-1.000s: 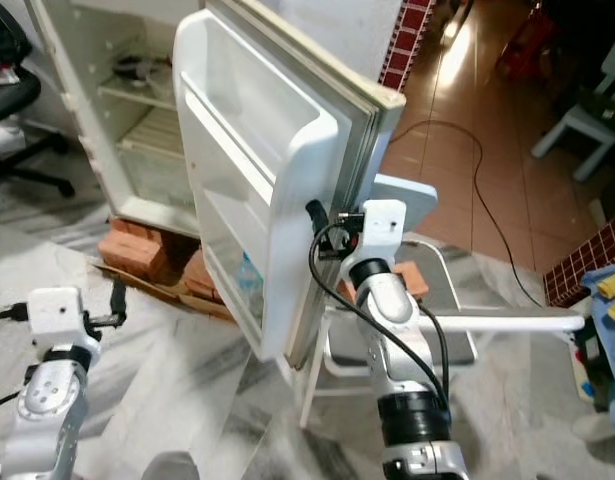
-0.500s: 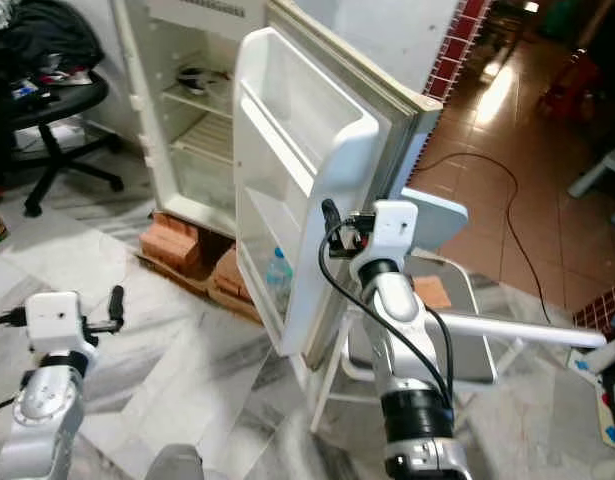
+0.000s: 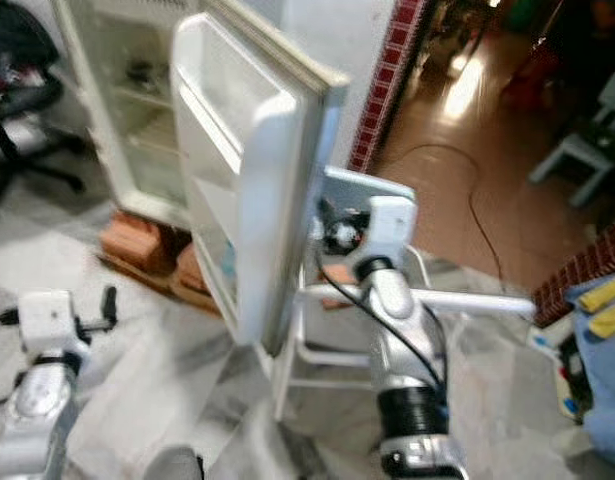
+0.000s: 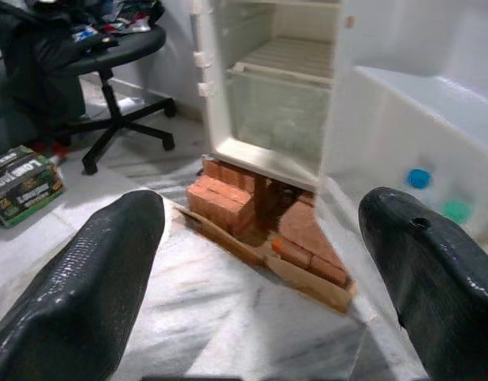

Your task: Restocking fridge

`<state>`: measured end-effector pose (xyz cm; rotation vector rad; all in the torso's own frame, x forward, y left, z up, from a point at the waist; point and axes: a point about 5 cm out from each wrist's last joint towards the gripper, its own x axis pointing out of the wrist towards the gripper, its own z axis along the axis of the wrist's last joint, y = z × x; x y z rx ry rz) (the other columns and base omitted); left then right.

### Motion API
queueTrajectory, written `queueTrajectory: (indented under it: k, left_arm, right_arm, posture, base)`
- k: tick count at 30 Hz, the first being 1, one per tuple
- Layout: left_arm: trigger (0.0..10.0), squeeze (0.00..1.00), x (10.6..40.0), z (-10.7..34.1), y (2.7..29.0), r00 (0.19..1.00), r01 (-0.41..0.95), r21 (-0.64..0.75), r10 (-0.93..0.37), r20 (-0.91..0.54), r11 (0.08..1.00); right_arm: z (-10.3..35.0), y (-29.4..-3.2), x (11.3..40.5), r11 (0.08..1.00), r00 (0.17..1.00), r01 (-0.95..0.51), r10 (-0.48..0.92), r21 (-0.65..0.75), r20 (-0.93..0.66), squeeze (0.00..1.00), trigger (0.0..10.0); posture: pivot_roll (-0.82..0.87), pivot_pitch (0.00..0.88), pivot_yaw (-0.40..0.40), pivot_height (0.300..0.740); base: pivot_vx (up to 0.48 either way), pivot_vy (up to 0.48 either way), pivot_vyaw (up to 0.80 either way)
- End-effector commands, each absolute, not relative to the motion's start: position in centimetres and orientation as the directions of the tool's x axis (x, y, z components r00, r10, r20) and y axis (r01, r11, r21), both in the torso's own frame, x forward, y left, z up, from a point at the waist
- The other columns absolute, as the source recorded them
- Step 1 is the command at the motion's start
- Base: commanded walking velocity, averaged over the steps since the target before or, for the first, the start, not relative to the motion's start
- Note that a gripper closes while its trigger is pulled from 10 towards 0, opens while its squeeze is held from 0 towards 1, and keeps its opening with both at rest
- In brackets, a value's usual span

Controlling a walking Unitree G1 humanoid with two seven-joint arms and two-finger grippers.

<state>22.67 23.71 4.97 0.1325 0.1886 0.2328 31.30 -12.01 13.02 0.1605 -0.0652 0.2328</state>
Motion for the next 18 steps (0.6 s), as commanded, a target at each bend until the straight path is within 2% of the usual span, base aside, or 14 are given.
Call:
queueTrajectory:
  k: [1, 8, 11, 18]
  left_arm:
    - [10.0, 0.00, 22.9, 4.9, 22.7, 0.963, -0.191, 0.123, 0.210, -0.168, 0.974]
    - [10.0, 0.00, 22.5, 4.6, 23.8, 0.944, -0.262, 0.130, 0.281, -0.171, 0.956]
    - [10.0, 0.00, 22.3, 4.5, 23.8, 0.950, -0.251, 0.116, 0.267, -0.164, 0.961]
    - [10.0, 0.00, 22.4, 4.9, 23.4, 0.956, -0.232, 0.128, 0.251, -0.156, 0.964]
  right_arm:
    - [13.0, -13.3, 31.1, 0.968, 0.975, -0.213, 0.202, 0.131, 0.091, 0.00, 10.0]
    - [12.9, -13.1, 31.1, 0.966, 0.974, -0.220, 0.210, 0.136, 0.084, 0.00, 10.0]
    - [12.7, -12.7, 31.0, 0.964, 0.972, -0.231, 0.222, 0.135, 0.076, 0.00, 10.0]
    - [11.9, -13.3, 30.1, 0.974, 0.986, -0.168, 0.164, 0.149, 0.036, 0.00, 10.0]
  posture:
    - [0.17, 0.000, -0.075, 0.740]
    - [0.17, 0.000, -0.067, 0.740]
    - [0.17, 0.000, -0.073, 0.740]
    - [0.17, 0.000, -0.074, 0.740]
  base:
    - [0.000, 0.000, 0.58]
    - [0.000, 0.000, 0.78]
    - [0.000, 0.000, 0.77]
    - [0.000, 0.000, 0.06]
